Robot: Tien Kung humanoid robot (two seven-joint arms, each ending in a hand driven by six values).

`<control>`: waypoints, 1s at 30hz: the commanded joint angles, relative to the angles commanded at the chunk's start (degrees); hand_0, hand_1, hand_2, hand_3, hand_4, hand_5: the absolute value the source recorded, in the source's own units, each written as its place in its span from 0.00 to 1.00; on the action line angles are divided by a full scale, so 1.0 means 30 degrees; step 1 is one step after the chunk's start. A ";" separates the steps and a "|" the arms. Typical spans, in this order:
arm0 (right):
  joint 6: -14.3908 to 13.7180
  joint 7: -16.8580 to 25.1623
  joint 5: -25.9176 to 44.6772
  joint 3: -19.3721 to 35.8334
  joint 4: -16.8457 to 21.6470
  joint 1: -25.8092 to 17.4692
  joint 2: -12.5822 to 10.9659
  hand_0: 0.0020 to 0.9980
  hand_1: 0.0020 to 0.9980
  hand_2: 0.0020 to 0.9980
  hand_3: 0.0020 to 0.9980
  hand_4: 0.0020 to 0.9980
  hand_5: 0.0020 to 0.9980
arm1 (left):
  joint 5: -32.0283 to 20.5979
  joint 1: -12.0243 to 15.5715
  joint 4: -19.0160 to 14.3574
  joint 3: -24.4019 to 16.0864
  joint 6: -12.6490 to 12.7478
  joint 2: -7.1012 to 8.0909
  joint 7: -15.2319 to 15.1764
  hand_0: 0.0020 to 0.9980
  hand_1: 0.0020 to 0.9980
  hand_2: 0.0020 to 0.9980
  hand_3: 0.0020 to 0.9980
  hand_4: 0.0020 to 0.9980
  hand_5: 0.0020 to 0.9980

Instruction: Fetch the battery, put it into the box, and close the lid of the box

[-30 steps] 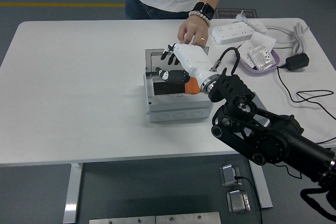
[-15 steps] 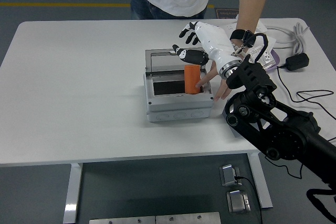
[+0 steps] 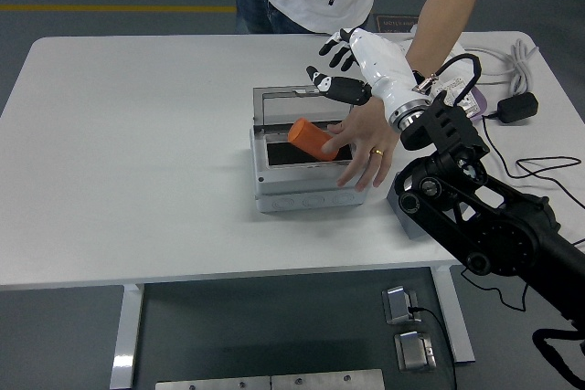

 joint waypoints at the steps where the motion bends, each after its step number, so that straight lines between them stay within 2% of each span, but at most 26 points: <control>1: -0.0044 0.0015 0.0033 -0.0035 -0.0063 0.0008 0.0041 0.56 0.45 0.49 0.59 0.71 0.45 | 0.0006 -0.0009 0.0000 0.0001 0.0000 0.0004 -0.0001 0.39 0.56 0.51 0.48 0.00 0.00; 15: -0.0558 0.0337 0.0632 -0.0473 -0.0884 0.0106 0.0453 0.57 0.46 0.50 0.60 0.70 0.47 | -0.0011 -0.0236 0.0000 0.0119 -0.0039 -0.0036 0.0021 0.39 0.56 0.51 0.48 0.00 0.00; 27: -0.0515 0.0740 0.1401 -0.0282 -0.2015 0.0550 0.0555 0.57 0.46 0.50 0.59 0.70 0.48 | 0.0203 -0.0292 0.0000 -0.0050 -0.0037 -0.0069 0.0085 0.39 0.56 0.51 0.48 0.00 0.00; 28: -0.0525 0.0734 0.1452 -0.0296 -0.2126 0.0595 0.0572 0.76 0.63 0.63 0.65 0.88 0.85 | 0.0208 -0.0299 0.0000 -0.0052 -0.0036 -0.0066 0.0084 0.39 0.56 0.51 0.48 0.00 0.00; 30: -0.0557 0.0725 0.1600 -0.0372 -0.2418 0.0707 0.0627 0.76 0.63 0.63 0.65 0.88 0.85 | 0.0216 -0.0319 0.0000 -0.0054 -0.0037 -0.0064 0.0083 0.39 0.56 0.51 0.48 0.00 0.00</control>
